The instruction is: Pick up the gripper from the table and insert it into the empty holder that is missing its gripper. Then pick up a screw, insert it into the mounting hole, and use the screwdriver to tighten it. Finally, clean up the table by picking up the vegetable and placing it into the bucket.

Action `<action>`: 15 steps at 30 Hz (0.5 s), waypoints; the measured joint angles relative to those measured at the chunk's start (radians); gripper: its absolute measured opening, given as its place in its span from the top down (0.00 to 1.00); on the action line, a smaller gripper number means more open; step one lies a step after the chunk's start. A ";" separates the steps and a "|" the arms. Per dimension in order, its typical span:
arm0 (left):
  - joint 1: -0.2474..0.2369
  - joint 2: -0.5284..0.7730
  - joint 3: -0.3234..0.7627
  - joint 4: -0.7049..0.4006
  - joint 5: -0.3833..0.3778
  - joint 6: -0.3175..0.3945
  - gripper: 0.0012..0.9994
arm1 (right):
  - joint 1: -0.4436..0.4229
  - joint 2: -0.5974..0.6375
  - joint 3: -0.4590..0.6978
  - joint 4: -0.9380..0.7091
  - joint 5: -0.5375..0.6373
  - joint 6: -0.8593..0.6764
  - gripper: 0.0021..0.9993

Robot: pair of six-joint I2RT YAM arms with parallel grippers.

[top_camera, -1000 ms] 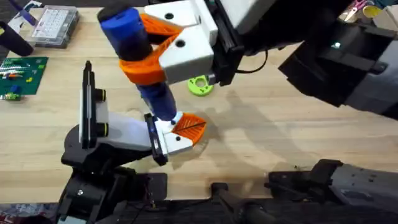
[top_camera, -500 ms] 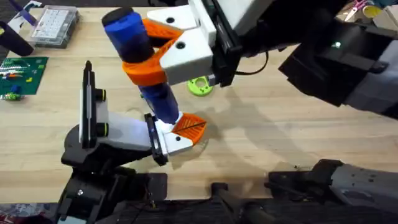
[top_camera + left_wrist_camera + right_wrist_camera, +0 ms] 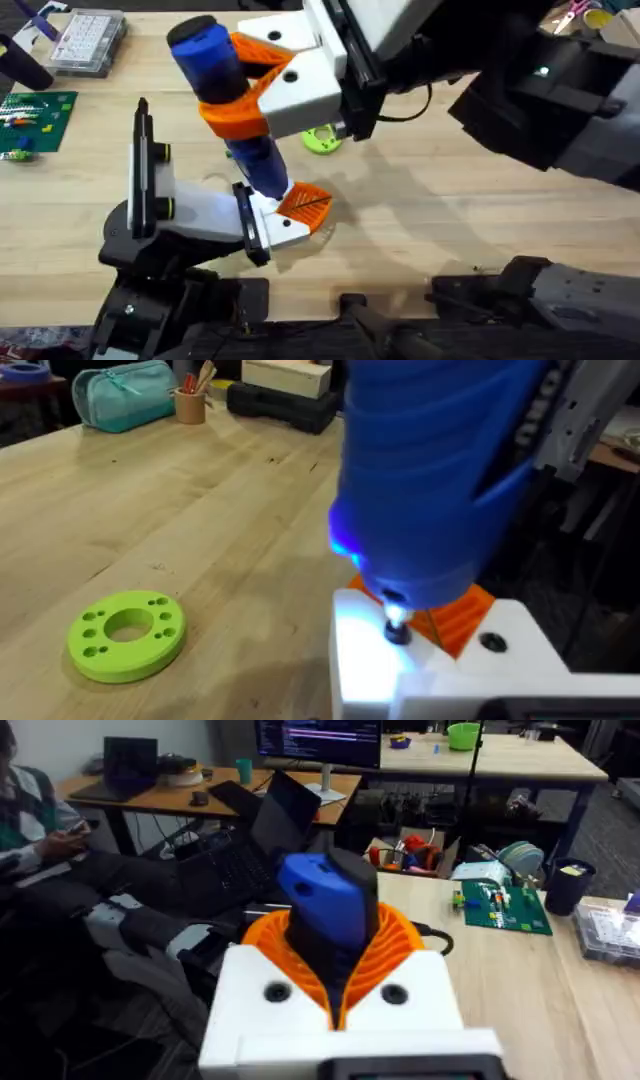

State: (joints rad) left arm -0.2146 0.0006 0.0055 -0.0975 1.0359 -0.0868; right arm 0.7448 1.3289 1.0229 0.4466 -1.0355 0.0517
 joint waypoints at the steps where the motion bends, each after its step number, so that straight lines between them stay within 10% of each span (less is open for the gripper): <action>1: 0.000 0.000 0.000 0.000 0.000 0.000 0.99 | 0.000 0.000 0.000 -0.001 0.000 0.000 0.98; 15: 0.000 0.000 0.000 -0.002 0.008 -0.003 0.99 | -0.001 -0.004 0.001 -0.034 0.003 -0.013 0.98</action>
State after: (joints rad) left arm -0.2146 0.0010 0.0055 -0.0990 1.0434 -0.0902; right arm 0.7434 1.3252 1.0241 0.4129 -1.0325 0.0389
